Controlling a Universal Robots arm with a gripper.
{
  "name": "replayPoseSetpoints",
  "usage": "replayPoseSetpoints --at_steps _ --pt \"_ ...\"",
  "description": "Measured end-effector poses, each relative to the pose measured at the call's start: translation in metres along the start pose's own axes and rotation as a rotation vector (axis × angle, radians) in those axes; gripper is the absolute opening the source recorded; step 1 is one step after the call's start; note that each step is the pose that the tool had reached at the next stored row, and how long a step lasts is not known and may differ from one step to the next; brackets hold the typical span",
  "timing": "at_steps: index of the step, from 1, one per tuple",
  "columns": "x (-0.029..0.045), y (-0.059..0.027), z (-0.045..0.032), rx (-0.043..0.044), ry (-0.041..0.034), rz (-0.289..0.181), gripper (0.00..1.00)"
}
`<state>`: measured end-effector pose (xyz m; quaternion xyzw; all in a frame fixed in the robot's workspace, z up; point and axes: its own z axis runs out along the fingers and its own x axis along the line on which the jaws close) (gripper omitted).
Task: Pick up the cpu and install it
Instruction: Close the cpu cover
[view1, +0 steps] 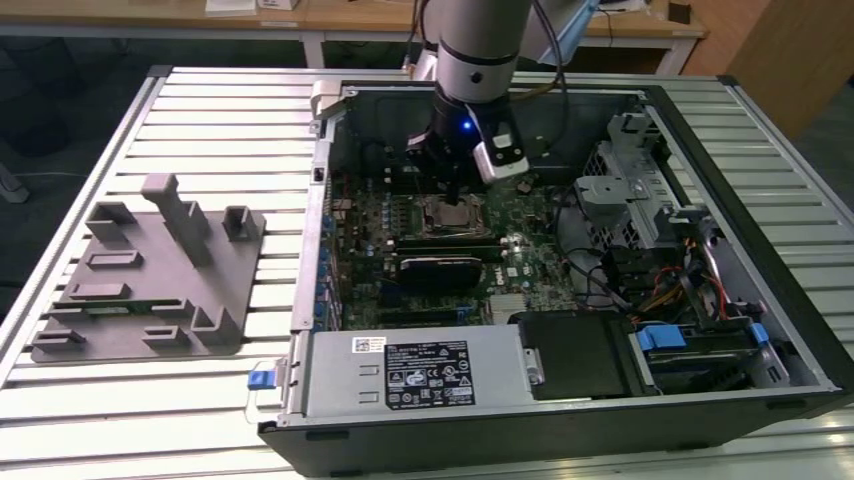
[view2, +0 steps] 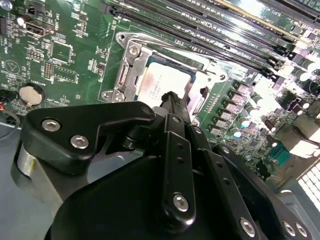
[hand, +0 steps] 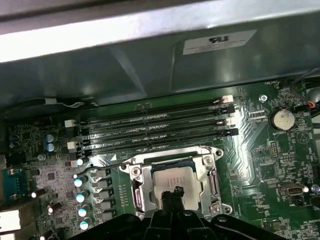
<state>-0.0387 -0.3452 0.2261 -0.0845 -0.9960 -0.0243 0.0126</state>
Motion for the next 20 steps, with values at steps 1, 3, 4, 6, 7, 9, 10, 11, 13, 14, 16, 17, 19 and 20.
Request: replayPoseSetpoints --at_steps 1,3,4,6,7,9,10,11,13,14,16,17,19,20 --pt "0.0012 -0.0003 0.0013 -0.0002 -0.001 0.0 0.11" --pt "0.0044 -0.001 0.0036 -0.0003 -0.0018 0.0 0.11" --pt "0.0062 -0.0014 0.0047 -0.0004 -0.0021 0.0 0.11" --pt "0.0087 -0.0019 0.0075 -0.0005 -0.0033 0.0 0.11" --pt "0.0098 -0.0022 0.0089 -0.0008 -0.0043 0.0 0.11" --pt "0.0118 -0.0027 0.0115 -0.0013 -0.0081 0.0 0.11" --pt "0.0129 -0.003 0.0127 -0.0017 -0.0105 -0.001 0.11" --pt "0.014 -0.0032 0.0136 -0.0021 -0.0129 -0.001 0.11" --pt "0.0158 -0.0036 0.0146 -0.0026 -0.0158 -0.001 0.11" --pt "0.0159 -0.0036 0.0147 -0.0026 -0.0159 -0.001 0.11" --pt "0.0159 -0.0036 0.0147 -0.0026 -0.016 -0.001 0.11" --pt "0.016 -0.0036 0.015 -0.0027 -0.0167 -0.001 0.11" --pt "0.0166 -0.0037 0.0165 -0.0036 -0.0201 -0.001 0.11" --pt "0.0173 -0.004 0.0174 -0.0036 -0.0215 -0.001 0.11"
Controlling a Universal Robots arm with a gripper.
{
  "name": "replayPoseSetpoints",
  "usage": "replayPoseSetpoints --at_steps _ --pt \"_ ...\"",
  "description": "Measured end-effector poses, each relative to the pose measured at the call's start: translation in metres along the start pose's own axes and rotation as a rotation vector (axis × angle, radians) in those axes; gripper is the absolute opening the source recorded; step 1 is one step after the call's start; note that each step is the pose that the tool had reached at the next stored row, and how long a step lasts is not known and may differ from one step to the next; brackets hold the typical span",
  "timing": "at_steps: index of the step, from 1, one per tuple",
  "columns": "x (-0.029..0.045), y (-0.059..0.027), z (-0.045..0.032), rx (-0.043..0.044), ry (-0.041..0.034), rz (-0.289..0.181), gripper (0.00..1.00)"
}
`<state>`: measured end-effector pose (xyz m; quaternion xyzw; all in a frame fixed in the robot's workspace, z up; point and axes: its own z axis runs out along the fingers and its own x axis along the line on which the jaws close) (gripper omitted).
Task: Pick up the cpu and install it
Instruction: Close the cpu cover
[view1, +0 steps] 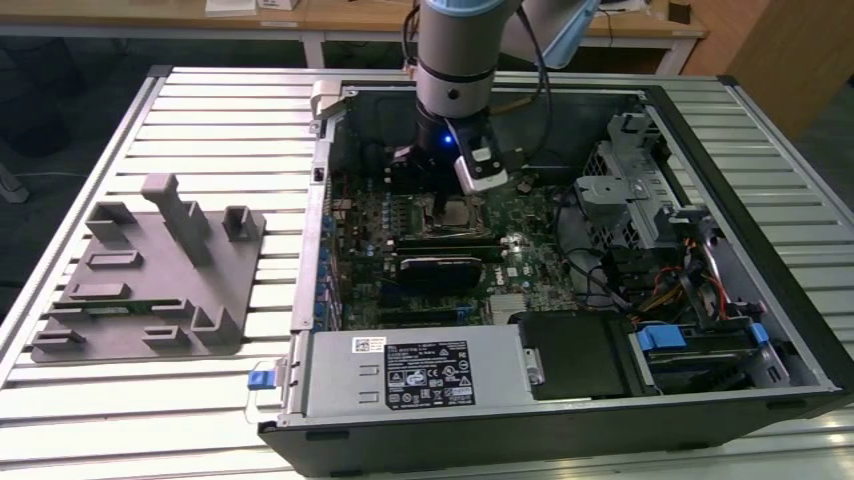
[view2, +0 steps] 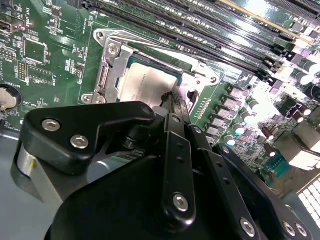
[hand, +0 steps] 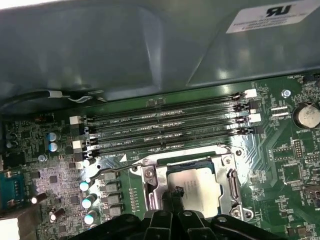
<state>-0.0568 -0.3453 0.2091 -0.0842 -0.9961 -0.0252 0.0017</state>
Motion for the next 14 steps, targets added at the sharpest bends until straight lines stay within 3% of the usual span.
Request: replayPoseSetpoints --at_steps 6,14 --pt "0.0054 -0.0011 0.0039 -0.0005 -0.0026 0.0 0.11" --pt "0.0062 -0.0013 0.0061 -0.0006 -0.0026 0.0 0.11"
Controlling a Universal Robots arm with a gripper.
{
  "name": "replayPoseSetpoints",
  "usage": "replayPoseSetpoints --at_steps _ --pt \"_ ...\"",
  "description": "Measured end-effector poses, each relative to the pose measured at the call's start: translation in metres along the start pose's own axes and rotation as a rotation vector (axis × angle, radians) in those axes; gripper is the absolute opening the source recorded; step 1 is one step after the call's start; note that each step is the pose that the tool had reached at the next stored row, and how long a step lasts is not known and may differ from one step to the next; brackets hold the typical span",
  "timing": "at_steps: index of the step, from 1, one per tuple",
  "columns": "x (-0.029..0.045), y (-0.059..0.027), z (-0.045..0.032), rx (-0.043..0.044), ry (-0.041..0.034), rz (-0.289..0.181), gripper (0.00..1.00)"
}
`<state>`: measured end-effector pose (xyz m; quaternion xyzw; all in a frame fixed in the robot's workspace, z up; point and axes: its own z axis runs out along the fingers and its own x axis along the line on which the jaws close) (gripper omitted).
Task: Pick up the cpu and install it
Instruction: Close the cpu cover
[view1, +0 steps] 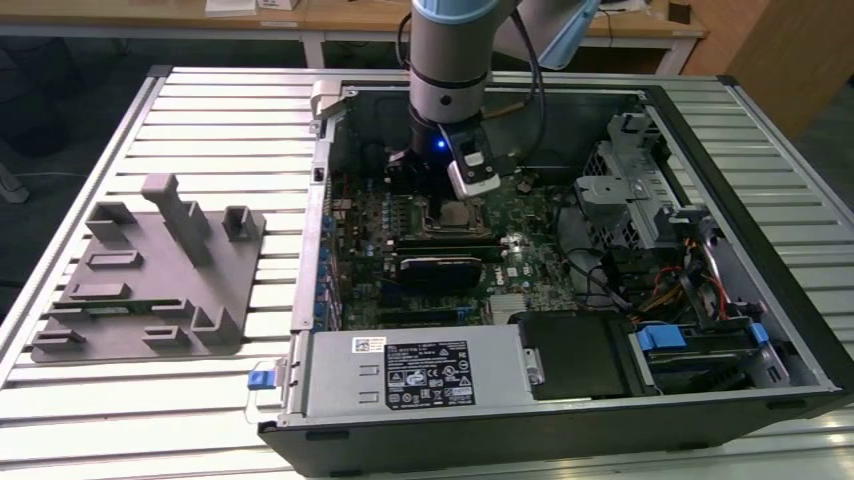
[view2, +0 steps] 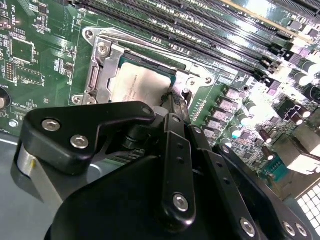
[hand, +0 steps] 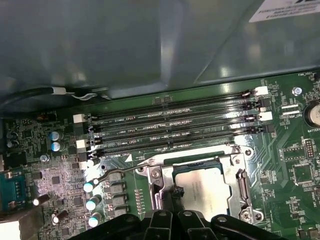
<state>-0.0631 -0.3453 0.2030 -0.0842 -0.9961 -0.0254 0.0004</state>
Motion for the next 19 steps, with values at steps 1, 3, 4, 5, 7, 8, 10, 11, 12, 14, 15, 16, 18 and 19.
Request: replayPoseSetpoints --at_steps 1,3,4,5,7,8,10,11,12,14,15,16,18,19 --pt "0.0002 0.0 0.0007 -0.0002 0.0 0.0 0.11" --pt "0.0003 -0.0002 0.0018 0.0002 0.0001 0.0 0.11" --pt "0.0004 -0.0002 0.0025 0.0001 0.0001 0.0 0.11" --pt "0.0006 -0.0003 0.003 0.0001 0.0001 0.0 0.11" --pt "0.0008 -0.0004 0.0036 0.0003 0.0001 0.0 0.11" --pt "0.0009 -0.0004 0.0037 0.0004 0.0002 0.0 0.11" --pt "0.0011 -0.0004 0.0039 0.0004 0.0001 0.0 0.11" --pt "0.0011 -0.0004 0.0039 0.0003 0.0001 0.0 0.11" --pt "0.0012 -0.0004 0.004 0.0002 0.0001 0.0 0.11" --pt "0.0012 -0.0004 0.004 0.0002 0.0001 0.0 0.11" --pt "0.0012 -0.0004 0.004 0.0002 0.0001 0.0 0.11" --pt "0.0016 -0.0005 0.0041 0.0001 0.0 0.0 0.11" --pt "0.0023 -0.0006 0.0042 0.0001 0.0 0.0 0.11" --pt "0.0026 -0.0006 0.0042 0.0001 0.0001 0.0 0.11"
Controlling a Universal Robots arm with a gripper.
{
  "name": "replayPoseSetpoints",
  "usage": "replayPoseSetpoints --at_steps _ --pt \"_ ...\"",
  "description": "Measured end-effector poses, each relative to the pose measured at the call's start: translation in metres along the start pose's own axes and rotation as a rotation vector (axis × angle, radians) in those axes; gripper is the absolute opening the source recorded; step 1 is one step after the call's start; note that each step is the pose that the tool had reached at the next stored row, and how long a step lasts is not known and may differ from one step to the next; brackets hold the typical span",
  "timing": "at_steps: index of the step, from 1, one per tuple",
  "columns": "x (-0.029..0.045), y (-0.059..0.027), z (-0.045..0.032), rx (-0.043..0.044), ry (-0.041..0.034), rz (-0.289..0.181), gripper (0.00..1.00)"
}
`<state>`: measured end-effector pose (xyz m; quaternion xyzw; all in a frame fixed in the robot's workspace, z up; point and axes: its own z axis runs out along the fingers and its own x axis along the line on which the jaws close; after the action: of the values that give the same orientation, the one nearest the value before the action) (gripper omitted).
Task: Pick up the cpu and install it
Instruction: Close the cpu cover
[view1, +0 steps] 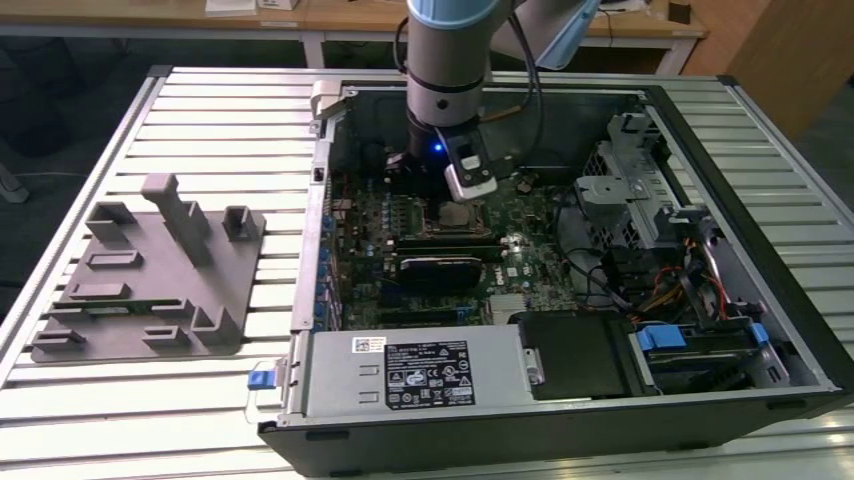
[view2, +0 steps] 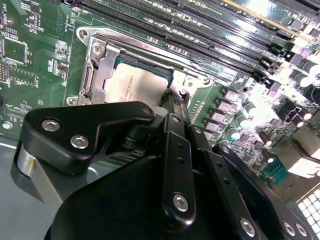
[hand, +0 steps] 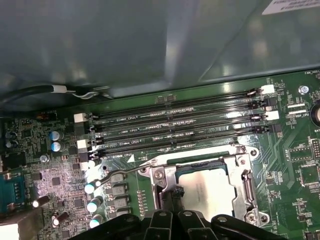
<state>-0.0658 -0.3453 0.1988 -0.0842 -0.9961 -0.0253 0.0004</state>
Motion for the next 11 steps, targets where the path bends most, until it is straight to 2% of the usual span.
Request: replayPoseSetpoints --at_steps 4,9,11 --pt "0.0002 -0.0001 0.0001 0.0002 0.0003 -0.005 0.11" --pt "0.0002 -0.0001 0.0004 0.0005 0.0033 -0.065 0.11" --pt "0.0001 0.0 0.0005 0.0005 0.0036 -0.069 0.11"
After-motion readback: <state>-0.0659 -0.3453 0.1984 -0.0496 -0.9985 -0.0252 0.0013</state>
